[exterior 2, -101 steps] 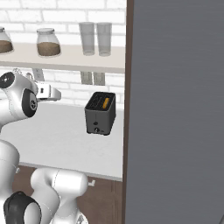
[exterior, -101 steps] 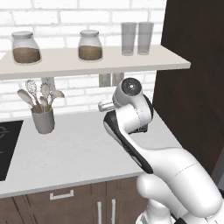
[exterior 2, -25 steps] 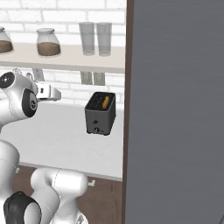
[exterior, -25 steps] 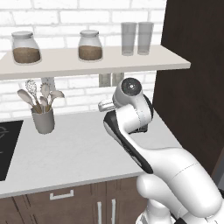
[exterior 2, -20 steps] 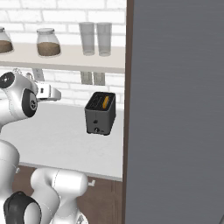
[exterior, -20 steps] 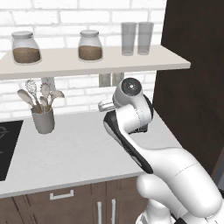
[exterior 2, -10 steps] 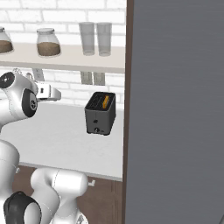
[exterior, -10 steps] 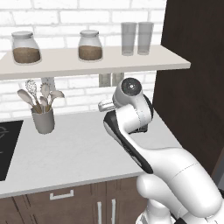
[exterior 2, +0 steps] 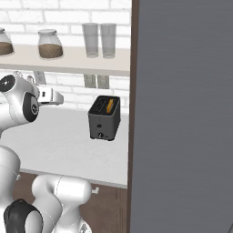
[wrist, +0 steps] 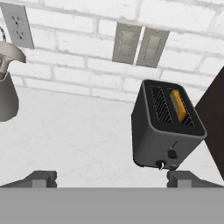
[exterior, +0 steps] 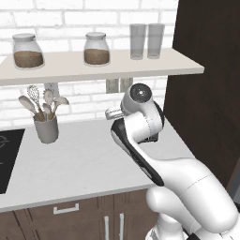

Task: Start the toaster. Once the lever pops up, take the bread to the plate on the dining counter.

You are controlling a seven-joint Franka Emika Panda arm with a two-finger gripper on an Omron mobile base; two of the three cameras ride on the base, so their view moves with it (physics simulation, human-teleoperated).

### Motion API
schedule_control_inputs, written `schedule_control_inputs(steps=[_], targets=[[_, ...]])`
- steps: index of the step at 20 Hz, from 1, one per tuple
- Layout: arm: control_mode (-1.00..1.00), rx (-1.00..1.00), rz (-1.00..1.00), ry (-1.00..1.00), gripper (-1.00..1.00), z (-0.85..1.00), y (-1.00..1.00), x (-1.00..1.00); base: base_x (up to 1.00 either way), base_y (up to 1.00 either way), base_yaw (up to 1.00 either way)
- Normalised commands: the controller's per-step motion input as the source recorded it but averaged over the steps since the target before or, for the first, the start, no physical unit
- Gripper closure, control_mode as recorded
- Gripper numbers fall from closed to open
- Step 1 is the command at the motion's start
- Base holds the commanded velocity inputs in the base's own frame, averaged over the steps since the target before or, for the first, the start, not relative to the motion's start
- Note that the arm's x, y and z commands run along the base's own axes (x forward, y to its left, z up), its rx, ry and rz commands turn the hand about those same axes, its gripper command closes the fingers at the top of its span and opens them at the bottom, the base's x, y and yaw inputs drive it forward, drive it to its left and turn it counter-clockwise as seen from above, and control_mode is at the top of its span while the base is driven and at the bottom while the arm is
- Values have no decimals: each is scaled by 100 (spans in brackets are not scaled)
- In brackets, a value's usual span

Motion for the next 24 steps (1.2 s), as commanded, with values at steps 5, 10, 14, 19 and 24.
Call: schedule_control_inputs(steps=[5,10,14,19,24], targets=[[-100,0,0,0,-100,0,0,0,0,0,0],[-100,0,0,0,-100,0,0,0,0,0,0],[-100,0,0,0,-100,0,0,0,0,0,0],[-100,0,0,0,-100,0,0,0,0,0,0],[-100,0,0,0,-100,0,0,0,0,0,0]])
